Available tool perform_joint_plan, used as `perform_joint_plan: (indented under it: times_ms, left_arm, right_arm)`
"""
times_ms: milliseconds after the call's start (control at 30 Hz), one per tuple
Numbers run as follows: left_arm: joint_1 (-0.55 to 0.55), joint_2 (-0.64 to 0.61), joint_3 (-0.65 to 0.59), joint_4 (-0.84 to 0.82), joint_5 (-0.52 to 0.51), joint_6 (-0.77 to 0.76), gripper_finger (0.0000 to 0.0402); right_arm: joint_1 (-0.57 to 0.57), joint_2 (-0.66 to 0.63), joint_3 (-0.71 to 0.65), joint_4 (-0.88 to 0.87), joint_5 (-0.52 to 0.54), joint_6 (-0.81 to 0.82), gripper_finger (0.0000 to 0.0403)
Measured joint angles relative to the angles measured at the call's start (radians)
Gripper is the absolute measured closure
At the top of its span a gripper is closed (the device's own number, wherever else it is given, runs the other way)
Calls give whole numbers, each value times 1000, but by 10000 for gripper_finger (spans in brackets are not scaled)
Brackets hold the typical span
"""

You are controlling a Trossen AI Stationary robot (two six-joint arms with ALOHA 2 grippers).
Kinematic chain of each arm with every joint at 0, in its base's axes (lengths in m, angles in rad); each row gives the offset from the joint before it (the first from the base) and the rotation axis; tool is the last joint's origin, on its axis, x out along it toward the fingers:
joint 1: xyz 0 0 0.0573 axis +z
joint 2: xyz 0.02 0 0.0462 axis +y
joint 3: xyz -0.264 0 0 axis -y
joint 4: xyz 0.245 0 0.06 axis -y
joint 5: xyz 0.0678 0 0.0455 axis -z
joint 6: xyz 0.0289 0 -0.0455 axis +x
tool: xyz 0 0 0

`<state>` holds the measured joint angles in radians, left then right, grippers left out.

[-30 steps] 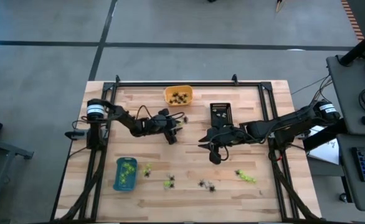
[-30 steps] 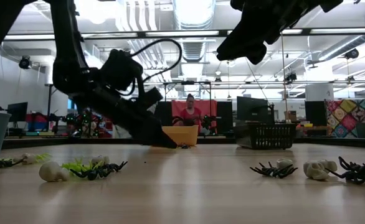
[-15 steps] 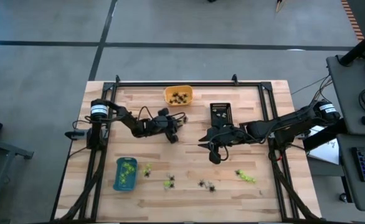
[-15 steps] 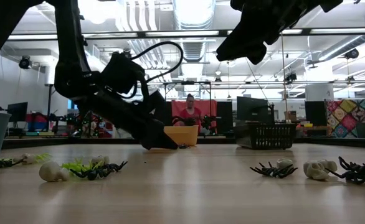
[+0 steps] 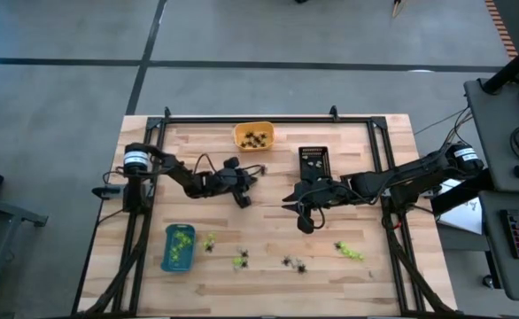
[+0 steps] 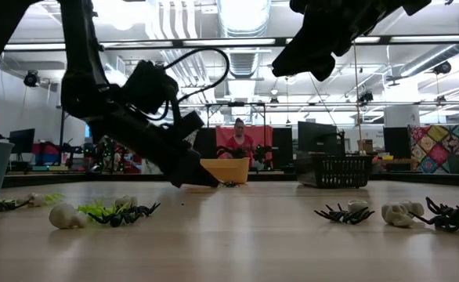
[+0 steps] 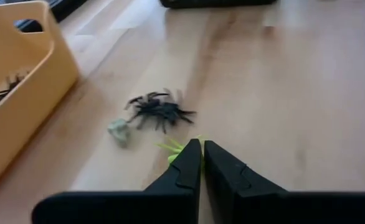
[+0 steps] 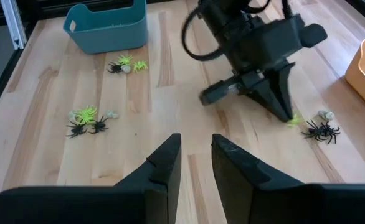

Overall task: Sort Halloween decoration
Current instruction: Put the green spider toy into the blue bin

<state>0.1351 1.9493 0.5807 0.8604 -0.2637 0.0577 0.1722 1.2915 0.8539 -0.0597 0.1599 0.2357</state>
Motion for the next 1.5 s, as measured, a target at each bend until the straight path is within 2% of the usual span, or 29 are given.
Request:
perform_joint_plan:
  times_ms: [367,600,833,1067,1367,1500]
  left_arm:
    - [-44,-258,-78,-97,48,-115,401]
    - [-51,-504,-106,-296,68,-262,401]
    - [-88,-751,-68,-616,195,-407,401]
    - [-213,-919,79,-1075,206,-536,401]
    - [-476,-940,335,-1553,163,-717,401]
    - [-586,-912,390,-1716,161,-863,401]
  right_arm:
    - [0,0,0,17,-1,0,323]
    - [0,0,0,27,-1,0,323]
    - [0,0,0,36,-1,0,323]
    - [0,0,0,43,-1,0,323]
    - [0,0,0,44,-1,0,323]
    - [0,0,0,49,-1,0,323]
